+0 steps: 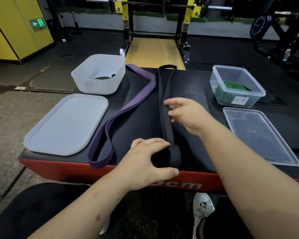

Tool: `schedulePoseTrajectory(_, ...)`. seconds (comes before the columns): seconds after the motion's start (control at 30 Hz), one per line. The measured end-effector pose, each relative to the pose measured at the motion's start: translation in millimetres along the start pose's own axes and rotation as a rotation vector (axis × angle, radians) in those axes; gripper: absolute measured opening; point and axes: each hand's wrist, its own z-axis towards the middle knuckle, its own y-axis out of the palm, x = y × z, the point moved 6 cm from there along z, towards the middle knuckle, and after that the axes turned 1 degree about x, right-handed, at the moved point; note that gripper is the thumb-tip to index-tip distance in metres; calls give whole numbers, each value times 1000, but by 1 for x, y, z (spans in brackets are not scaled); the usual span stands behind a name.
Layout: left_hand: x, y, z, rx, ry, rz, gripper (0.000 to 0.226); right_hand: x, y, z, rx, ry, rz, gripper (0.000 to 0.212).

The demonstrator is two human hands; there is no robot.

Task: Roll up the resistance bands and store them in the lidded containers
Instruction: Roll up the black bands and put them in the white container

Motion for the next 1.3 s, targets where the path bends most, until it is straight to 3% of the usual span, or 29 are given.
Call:
schedulePoseTrajectory(0.07,1,-1,0,-9,3,-5,77,-1,2,6,-27,-63,-87,42)
schedulePoseTrajectory(0.17,1,0,0,-22,-1,-17,76,7,4,8,7,-91,-567,41)
schedulePoseTrajectory(0.23,2,0,0,-25,0,-21,76,10,4,10,17,-112,-659,43)
schedulePoseTrajectory(0.4,4,-1,1,-11,48,-17,74,5,-2,9,25,-168,-358,43)
schedulePoseTrajectory(0.53,3,-1,2,-4,31,-16,76,11,0,15,-10,-160,-705,38)
schedulePoseTrajectory(0.7,5,-2,1,-14,9,-17,75,5,1,-2,-20,-219,-822,42)
schedulePoseTrajectory(1.17,3,0,-1,8,-49,-20,73,20,-10,-104,-117,-212,-601,38)
schedulePoseTrajectory(1.3,3,-1,0,3,-55,0,73,25,-5,-105,-178,-236,-715,43)
